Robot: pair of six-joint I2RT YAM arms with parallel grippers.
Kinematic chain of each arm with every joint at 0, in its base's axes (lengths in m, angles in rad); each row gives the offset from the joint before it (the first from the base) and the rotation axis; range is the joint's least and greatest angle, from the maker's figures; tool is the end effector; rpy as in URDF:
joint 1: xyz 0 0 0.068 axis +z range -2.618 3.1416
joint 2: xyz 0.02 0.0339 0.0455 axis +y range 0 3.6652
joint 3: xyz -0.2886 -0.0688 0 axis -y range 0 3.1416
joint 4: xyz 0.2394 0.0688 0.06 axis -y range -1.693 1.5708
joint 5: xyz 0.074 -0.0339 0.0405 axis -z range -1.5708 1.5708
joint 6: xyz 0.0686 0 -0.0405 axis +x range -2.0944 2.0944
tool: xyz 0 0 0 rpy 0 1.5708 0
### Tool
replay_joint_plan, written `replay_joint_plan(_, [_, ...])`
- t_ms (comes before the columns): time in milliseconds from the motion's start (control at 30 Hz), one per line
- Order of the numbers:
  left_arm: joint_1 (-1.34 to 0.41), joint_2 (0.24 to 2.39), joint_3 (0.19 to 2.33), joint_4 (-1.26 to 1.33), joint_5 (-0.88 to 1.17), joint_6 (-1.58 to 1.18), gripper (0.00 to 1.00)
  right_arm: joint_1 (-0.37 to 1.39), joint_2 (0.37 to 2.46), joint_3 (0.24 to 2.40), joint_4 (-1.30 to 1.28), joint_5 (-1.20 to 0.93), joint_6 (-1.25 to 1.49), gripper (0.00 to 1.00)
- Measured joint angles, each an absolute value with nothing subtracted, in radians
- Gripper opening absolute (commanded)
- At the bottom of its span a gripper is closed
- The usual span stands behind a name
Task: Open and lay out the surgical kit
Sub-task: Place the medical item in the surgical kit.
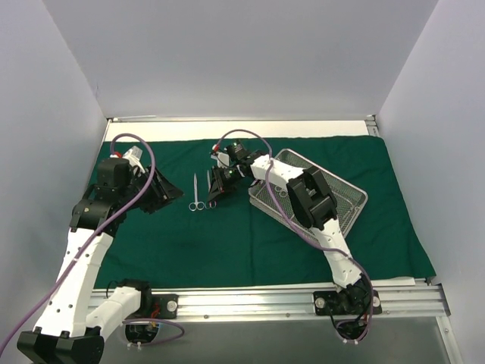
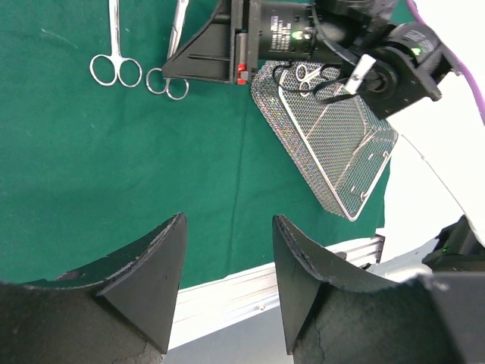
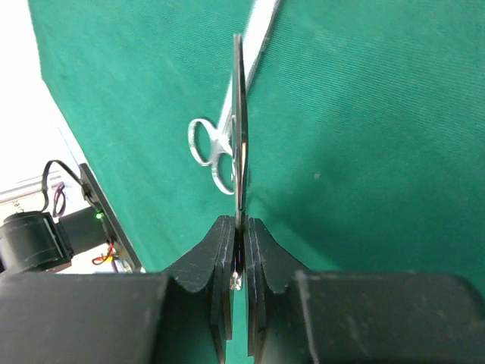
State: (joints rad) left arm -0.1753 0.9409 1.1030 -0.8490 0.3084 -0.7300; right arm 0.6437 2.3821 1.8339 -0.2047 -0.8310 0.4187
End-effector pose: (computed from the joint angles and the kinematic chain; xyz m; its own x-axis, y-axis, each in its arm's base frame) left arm 0.1779 -0.0527 0.3562 -0.7302 -0.5160 -0.4478 -0.1204 0.7424 -0.6591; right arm 0.4116 0.3722 0.1564 -0.8395 -0.2872 -0.4613 -0.5411 0.3640 0.7581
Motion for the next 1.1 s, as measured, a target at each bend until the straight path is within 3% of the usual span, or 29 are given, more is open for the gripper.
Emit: replay_joint_plan(1100, [-0.123,0.927,1.068,-0.848,0.369,-0.725,0.57,0.638,2.450,1.881,-0.221,-0.885,0.440,0.06])
